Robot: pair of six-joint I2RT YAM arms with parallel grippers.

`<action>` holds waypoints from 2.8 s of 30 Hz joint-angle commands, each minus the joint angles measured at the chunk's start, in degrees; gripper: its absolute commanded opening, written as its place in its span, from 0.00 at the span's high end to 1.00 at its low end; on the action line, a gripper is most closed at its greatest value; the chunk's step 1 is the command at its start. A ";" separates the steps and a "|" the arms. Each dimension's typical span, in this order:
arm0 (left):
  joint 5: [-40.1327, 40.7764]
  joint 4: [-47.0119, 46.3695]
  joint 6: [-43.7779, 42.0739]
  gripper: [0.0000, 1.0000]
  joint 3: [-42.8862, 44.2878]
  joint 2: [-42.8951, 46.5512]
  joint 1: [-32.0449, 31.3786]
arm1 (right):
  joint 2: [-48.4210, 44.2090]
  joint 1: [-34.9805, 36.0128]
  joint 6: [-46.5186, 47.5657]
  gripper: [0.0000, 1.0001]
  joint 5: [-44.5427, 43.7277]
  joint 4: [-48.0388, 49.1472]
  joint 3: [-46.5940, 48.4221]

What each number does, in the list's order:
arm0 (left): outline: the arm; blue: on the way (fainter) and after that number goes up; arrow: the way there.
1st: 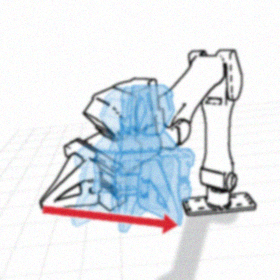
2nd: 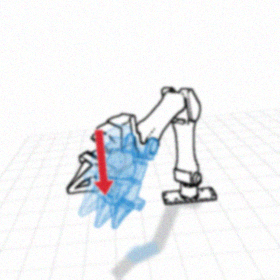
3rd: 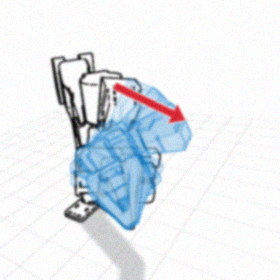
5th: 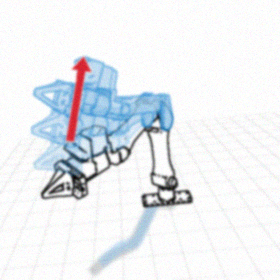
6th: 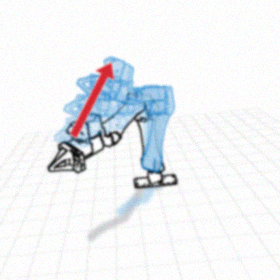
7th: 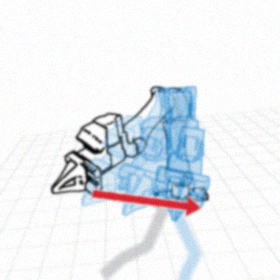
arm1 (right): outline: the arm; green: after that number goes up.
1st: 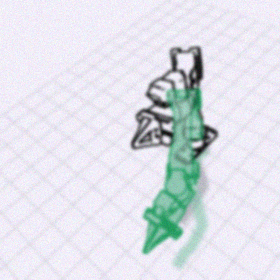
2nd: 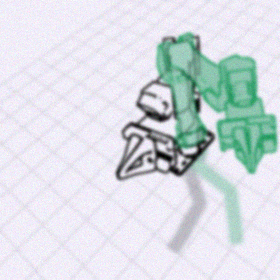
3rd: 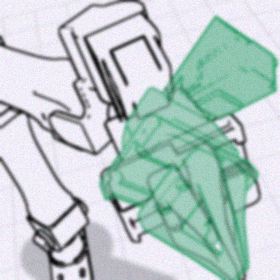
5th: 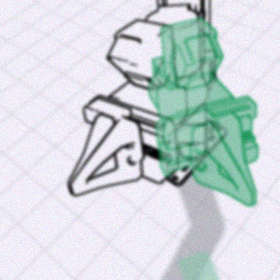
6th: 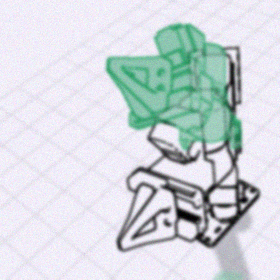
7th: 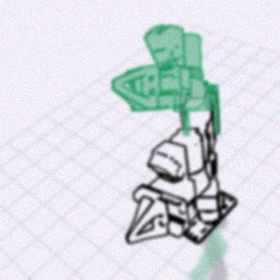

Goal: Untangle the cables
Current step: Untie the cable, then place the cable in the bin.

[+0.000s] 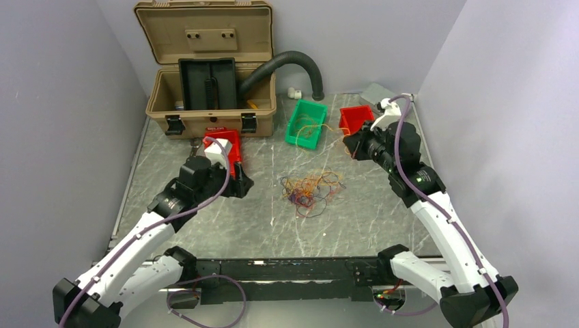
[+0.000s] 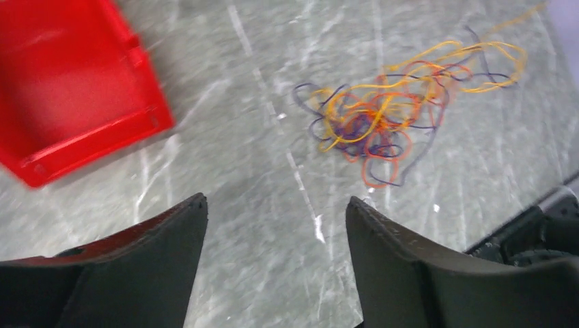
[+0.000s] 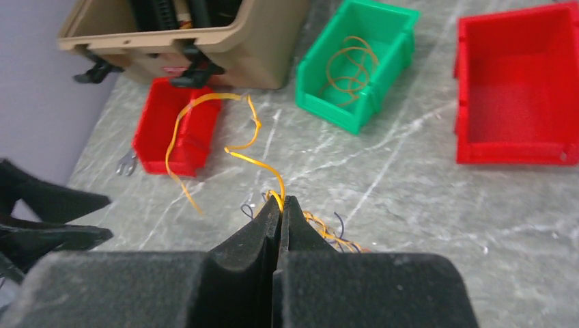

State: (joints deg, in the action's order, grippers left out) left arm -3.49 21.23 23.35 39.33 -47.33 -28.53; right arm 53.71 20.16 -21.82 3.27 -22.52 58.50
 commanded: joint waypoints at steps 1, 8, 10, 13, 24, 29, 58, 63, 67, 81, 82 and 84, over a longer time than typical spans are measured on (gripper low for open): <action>-10.49 -10.90 -6.01 0.19 2.79 -1.18 -3.41 | 2.43 0.98 2.69 1.00 10.13 0.85 5.90; -13.40 -21.52 -9.45 0.15 7.42 -10.10 -9.96 | 5.20 4.21 4.32 1.00 10.41 -1.81 10.50; -13.11 -23.31 -10.25 0.15 9.78 -13.62 -11.45 | 5.67 4.87 4.19 1.00 10.41 -2.20 11.38; -12.37 -24.64 -10.90 0.15 13.08 -18.59 -13.14 | 6.09 5.54 3.63 1.00 10.83 -2.91 12.62; -12.11 -32.54 -7.70 0.17 12.59 -26.46 -13.48 | 6.85 5.83 3.13 1.00 11.33 -3.75 14.25; -13.85 -31.96 -9.67 0.22 13.75 -29.00 -13.48 | 6.72 5.85 2.49 1.00 12.17 -2.56 13.42; -14.81 -26.52 0.74 1.00 5.28 -44.54 -8.17 | -3.21 5.06 0.00 1.00 -43.31 -7.24 17.79; -5.96 -17.90 2.31 1.00 1.35 -37.17 -4.51 | -7.38 4.97 -0.79 1.00 -56.74 -5.29 16.38; 9.45 -9.44 6.75 1.00 -1.16 -31.02 -3.21 | -10.42 4.97 -5.81 1.00 -69.84 -5.87 15.07; 12.87 -3.89 5.92 1.00 -6.82 -8.92 -0.10 | -8.10 4.89 -2.26 1.00 -57.59 -6.44 13.25; 11.20 -4.06 5.26 1.00 -6.75 -8.25 -0.17 | -6.81 4.94 -2.26 1.00 -55.96 -7.05 13.60; 8.84 -3.90 4.57 1.00 -6.52 -6.88 -0.35 | -4.70 4.86 -3.02 1.00 -53.25 -7.49 13.97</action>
State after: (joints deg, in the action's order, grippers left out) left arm 10.96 18.85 31.31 32.29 -56.66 -28.49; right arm 44.56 25.04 -24.86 -59.33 -27.20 71.13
